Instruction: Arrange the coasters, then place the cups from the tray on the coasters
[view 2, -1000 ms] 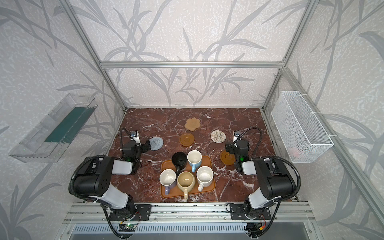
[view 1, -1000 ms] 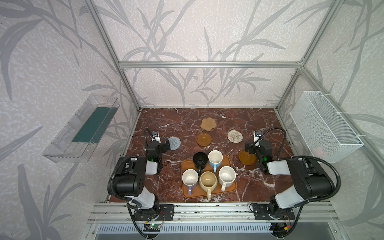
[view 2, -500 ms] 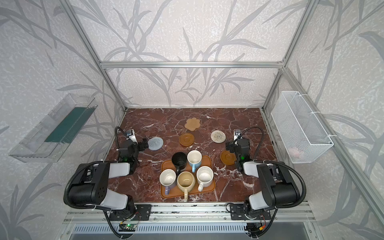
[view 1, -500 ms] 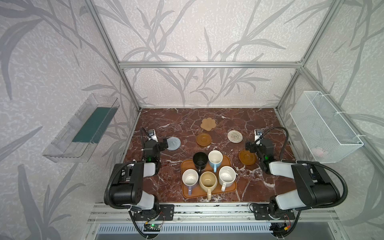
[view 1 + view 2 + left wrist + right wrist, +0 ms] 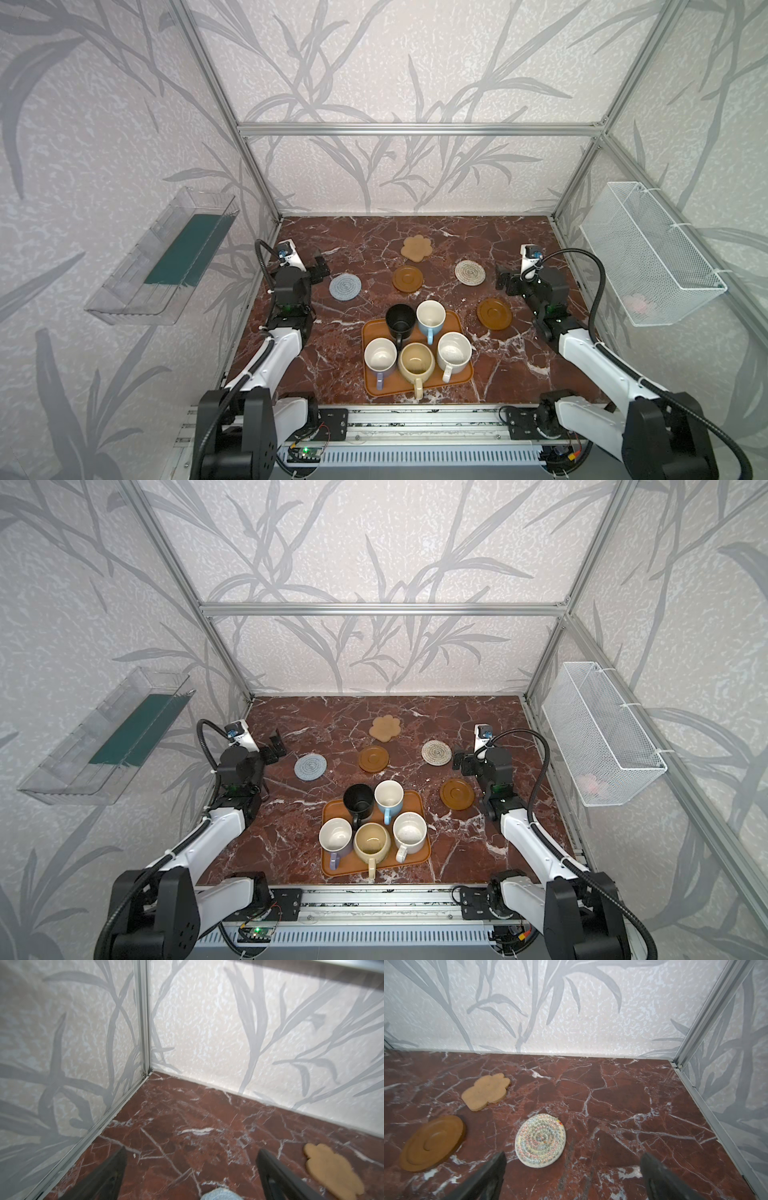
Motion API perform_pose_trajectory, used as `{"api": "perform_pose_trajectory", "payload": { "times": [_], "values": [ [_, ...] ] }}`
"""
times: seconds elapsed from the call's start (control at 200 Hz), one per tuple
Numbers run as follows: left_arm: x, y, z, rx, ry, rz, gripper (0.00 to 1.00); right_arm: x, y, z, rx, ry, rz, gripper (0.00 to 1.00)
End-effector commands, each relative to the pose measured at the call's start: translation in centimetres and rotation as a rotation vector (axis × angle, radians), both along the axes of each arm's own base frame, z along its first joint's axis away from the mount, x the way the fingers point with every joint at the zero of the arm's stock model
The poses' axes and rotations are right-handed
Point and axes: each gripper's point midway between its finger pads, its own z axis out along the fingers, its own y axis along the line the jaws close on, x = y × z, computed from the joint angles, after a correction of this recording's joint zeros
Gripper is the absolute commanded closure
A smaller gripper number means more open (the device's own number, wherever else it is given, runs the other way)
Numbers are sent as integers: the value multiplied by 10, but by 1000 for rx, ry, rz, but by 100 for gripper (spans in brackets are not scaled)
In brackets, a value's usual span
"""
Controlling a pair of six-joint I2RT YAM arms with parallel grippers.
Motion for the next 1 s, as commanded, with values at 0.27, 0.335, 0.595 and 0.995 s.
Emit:
{"api": "perform_pose_trajectory", "payload": {
  "times": [0.27, 0.335, 0.595, 0.995],
  "values": [
    [0, -63, 26, -557, 16, -274, 1, 0, 49, 44, 240, 48, 203, 1],
    [-1, -73, 20, -561, 84, -286, 1, 1, 57, 45, 244, 44, 223, 1],
    [-17, -71, -53, -479, 538, -118, 1, 11, 99, 41, 202, 103, 290, 1],
    [5, -97, -126, -433, 835, -123, 14, 25, 150, 32, 237, 192, 364, 1]
  ]
}}
